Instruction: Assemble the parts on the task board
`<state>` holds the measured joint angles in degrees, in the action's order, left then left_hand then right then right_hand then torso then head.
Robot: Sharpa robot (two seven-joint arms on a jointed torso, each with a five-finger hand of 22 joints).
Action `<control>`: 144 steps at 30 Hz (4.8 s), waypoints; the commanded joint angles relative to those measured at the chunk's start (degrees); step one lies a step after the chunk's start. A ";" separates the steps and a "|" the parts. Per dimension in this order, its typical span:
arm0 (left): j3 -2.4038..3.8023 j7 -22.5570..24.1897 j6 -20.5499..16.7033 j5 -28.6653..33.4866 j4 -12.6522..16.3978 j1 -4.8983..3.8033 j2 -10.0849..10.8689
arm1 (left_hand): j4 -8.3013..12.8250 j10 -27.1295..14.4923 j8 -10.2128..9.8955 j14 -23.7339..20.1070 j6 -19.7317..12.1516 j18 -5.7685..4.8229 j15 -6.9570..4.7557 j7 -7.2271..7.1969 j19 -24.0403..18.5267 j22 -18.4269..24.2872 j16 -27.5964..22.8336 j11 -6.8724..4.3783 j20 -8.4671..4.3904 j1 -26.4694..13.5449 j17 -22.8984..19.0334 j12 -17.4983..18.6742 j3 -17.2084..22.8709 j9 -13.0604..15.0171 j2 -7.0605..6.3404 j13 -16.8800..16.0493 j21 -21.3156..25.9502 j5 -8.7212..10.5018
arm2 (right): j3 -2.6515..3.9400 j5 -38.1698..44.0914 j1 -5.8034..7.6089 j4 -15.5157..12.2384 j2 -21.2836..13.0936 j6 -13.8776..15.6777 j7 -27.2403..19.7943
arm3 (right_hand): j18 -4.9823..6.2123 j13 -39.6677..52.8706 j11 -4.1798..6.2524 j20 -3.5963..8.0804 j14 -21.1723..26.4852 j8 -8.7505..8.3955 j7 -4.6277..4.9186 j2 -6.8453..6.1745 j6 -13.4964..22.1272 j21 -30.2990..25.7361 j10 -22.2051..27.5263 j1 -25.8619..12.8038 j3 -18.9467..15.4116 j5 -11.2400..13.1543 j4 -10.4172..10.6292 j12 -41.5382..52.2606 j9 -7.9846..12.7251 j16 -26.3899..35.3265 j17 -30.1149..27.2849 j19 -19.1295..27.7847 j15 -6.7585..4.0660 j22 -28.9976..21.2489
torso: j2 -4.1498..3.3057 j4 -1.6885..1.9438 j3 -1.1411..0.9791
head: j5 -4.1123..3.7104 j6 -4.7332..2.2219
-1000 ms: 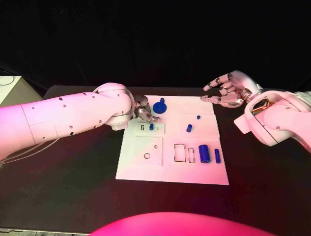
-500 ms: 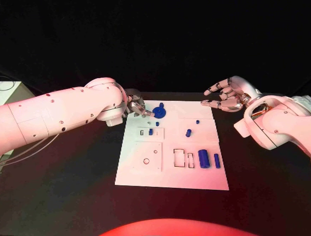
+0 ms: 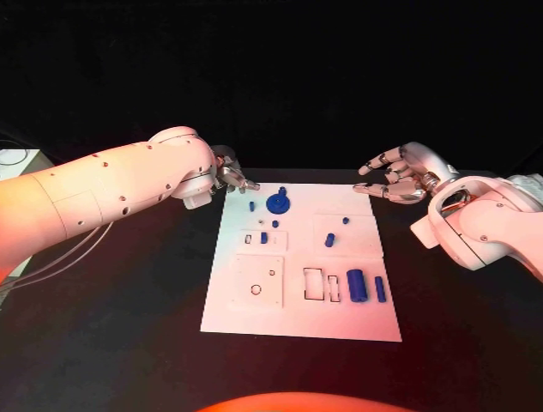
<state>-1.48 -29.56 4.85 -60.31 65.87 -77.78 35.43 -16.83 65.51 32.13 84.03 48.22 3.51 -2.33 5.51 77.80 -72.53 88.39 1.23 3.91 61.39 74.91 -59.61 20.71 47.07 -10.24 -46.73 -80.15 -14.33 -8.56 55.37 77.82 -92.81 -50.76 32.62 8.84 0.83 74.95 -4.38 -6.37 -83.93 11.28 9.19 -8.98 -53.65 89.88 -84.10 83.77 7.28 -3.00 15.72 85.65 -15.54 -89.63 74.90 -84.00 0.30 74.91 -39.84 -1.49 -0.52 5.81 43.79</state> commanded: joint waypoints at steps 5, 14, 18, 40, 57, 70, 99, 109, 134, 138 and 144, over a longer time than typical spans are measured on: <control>-0.13 0.79 2.84 0.14 -4.15 -0.27 -2.45 | -0.02 -0.45 -0.28 4.80 -0.09 0.65 0.41 0.10 0.00 0.03 -0.24 0.23 0.39 0.08 12.72 0.11 -0.33 -0.19 -0.36 0.19 0.33 -0.19 | 0.02 0.06 -0.03 -0.06 0.05 -0.47 -0.83 | -0.83 11.07 0.01 0.21 -5.60 0.39 -0.12 0.01 0.24 0.12 -1.70 -0.74 0.06 -0.28 0.31 -0.16 0.02 0.39 13.22 -6.00 -0.13 15.09 | -0.08 -0.04 0.05 | 0.03 -0.22; -1.10 0.70 6.25 1.21 -9.55 -0.22 -5.76 | -0.03 -0.66 -0.34 4.81 0.07 0.67 0.46 0.10 -0.07 0.10 -0.21 0.26 0.44 0.00 12.75 0.25 -0.37 -0.33 -0.16 0.44 0.39 -0.15 | 0.02 0.07 -0.03 -0.12 0.18 -0.51 -0.85 | -0.83 11.07 0.01 0.21 -5.60 0.39 -0.12 0.01 0.24 0.12 -1.70 -0.74 0.06 -0.28 0.31 -0.16 0.02 0.39 13.22 -6.00 -0.13 15.09 | -0.38 -0.38 0.15 | 0.29 -0.24; -1.47 0.83 6.73 2.19 -10.96 -0.15 -6.65 | -0.03 -0.86 -0.40 4.76 0.12 0.71 0.49 0.13 -0.21 0.28 -0.28 0.29 0.48 -0.10 12.66 0.37 -0.46 -0.43 -0.13 0.63 0.50 -0.06 | 0.02 0.10 -0.03 -0.15 0.22 -0.52 -0.85 | -0.83 11.07 0.01 0.21 -5.60 0.39 -0.12 0.01 0.24 0.12 -1.70 -0.74 0.06 -0.28 0.31 -0.16 0.02 0.39 13.22 -6.00 -0.13 15.09 | -0.59 -0.58 0.23 | 0.31 -0.42; -2.27 1.09 9.39 3.83 -12.43 0.11 -7.33 | 0.06 -0.82 -0.65 4.88 0.76 0.65 0.62 0.12 -0.05 -0.10 -0.03 0.34 0.68 -1.01 12.95 -0.19 -1.39 -1.03 0.13 0.34 0.32 0.09 | 0.02 0.17 -0.03 -0.13 0.38 -0.48 -0.85 | -0.83 11.09 0.02 0.22 -5.59 0.43 -0.13 0.06 0.29 0.12 -1.73 -0.74 0.11 -0.29 0.31 -0.13 0.03 0.40 13.19 -6.00 -0.14 15.09 | -0.74 -0.74 0.24 | 0.43 -0.31; -2.38 0.98 8.90 4.63 -12.42 0.32 -7.09 | 0.12 -0.67 -0.73 4.96 1.29 0.59 0.51 -0.03 0.15 -0.49 0.14 0.19 0.65 0.91 13.13 -0.70 -0.86 -1.50 1.17 0.16 0.11 -0.05 | 0.02 0.20 -0.03 -0.05 0.44 -0.53 -0.86 | -0.83 11.09 0.02 0.22 -5.59 0.43 -0.13 0.06 0.29 0.12 -1.73 -0.74 0.11 -0.29 0.31 -0.13 0.03 0.40 13.19 -6.00 -0.14 15.09 | -0.78 -0.66 0.22 | 0.49 -0.18; -2.39 0.94 9.39 5.44 -12.32 0.34 -7.01 | 0.28 -0.74 -0.62 4.99 1.87 0.57 0.31 -0.34 0.17 -0.71 0.24 -0.08 0.51 4.91 13.20 -1.01 0.54 -2.00 2.13 0.43 0.03 -0.06 | 0.02 0.25 -0.03 0.07 0.57 -0.59 -0.75 | -0.83 11.08 0.03 0.23 -5.61 0.50 -0.14 0.10 0.31 0.12 -1.72 -0.73 0.19 -0.29 0.30 -0.15 0.04 0.39 13.24 -6.00 -0.15 15.09 | -0.80 -0.72 0.21 | 0.55 -0.10; -2.52 1.08 10.03 6.98 -12.49 0.36 -6.91 | 2.94 0.01 1.03 5.32 1.26 0.44 -0.12 -0.70 0.47 -1.59 0.74 -0.63 0.00 16.37 13.82 -1.18 12.68 -1.68 2.70 1.18 -0.34 -0.26 | 0.02 0.27 -0.03 0.21 0.67 -0.65 -0.79 | -0.83 11.11 0.04 0.24 -5.59 0.57 -0.15 0.17 0.30 0.12 -1.77 -0.75 0.24 -0.29 0.30 -0.11 0.03 0.41 13.18 -6.00 -0.16 15.09 | -0.75 -0.71 0.23 | 0.43 0.11; -2.20 1.09 7.06 10.05 -8.11 0.32 -4.05 | 8.67 2.51 4.82 5.81 1.48 0.16 -0.32 -0.86 1.45 -3.15 1.40 -0.80 -0.09 12.20 14.76 -3.02 26.39 0.80 -1.13 -0.33 -1.28 -1.11 | 0.02 0.27 -0.03 0.51 0.70 -0.68 -0.83 | -0.83 11.11 0.04 0.24 -5.59 0.57 -0.15 0.17 0.30 0.12 -1.77 -0.75 0.24 -0.29 0.30 -0.11 0.03 0.41 13.18 -6.00 -0.16 15.09 | -0.66 -0.59 0.19 | 0.59 0.45; -3.91 0.01 -3.74 -0.96 12.98 0.64 6.84 | 14.71 7.84 9.09 5.97 4.38 -0.74 -2.19 -2.91 4.53 -7.02 1.61 -2.80 -1.87 2.35 15.09 -6.42 33.81 3.73 -4.37 -4.71 -3.67 -12.19 | 0.01 0.15 -0.04 0.91 0.48 -0.95 -0.87 | -0.83 11.06 0.04 0.25 -5.57 0.63 -0.15 0.21 0.29 0.12 -1.71 -0.86 0.26 -0.28 0.36 -0.17 0.03 0.45 13.09 -6.00 -0.17 15.09 | -0.07 0.18 -0.04 | 0.99 1.21; -4.94 -0.18 -4.95 -3.17 14.37 1.06 7.19 | 14.79 7.96 9.14 5.97 4.45 -0.76 -2.22 -2.95 4.59 -7.09 1.61 -2.84 -1.90 2.30 15.09 -6.51 33.89 3.77 -4.38 -4.82 -3.72 -12.27 | 0.00 0.15 -0.05 1.06 0.54 -0.90 -1.02 | -0.83 11.06 0.04 0.25 -5.57 0.63 -0.15 0.21 0.29 0.12 -1.71 -0.86 0.26 -0.28 0.36 -0.17 0.03 0.45 13.09 -6.00 -0.17 15.09 | -0.12 0.14 0.00 | 1.04 1.30; -5.71 -0.36 -5.96 -5.33 15.91 2.46 7.35 | 14.85 8.02 9.17 5.97 4.49 -0.76 -2.24 -2.98 4.59 -7.08 1.61 -2.87 -1.92 2.27 15.09 -6.54 33.95 3.79 -4.38 -4.86 -3.71 -12.31 | -0.03 0.16 -0.06 1.23 0.61 -0.66 -1.43 | -0.83 10.83 0.05 0.25 -5.47 0.66 -0.16 0.18 0.30 0.12 -1.48 -0.96 0.24 -0.27 0.39 -0.43 0.04 0.61 12.70 -6.00 -0.17 15.09 | -0.19 0.05 -0.02 | 1.03 1.50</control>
<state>-7.21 -29.71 0.97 -62.42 81.39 -75.43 42.82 -12.56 73.17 41.13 83.94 51.84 3.49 -4.10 3.16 82.10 -74.95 89.75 -1.64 2.05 63.91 74.90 -65.85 43.97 50.84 -14.80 -51.50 -83.59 -26.41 -8.58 55.29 77.80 -91.60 -50.20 32.45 8.45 0.83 74.94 -4.38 -6.37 -83.93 11.73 9.19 -8.75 -53.65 89.88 -84.10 83.54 7.45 -3.00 15.88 85.39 -15.54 -89.29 74.90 -84.00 0.30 74.93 -39.96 -1.39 -0.53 6.83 45.16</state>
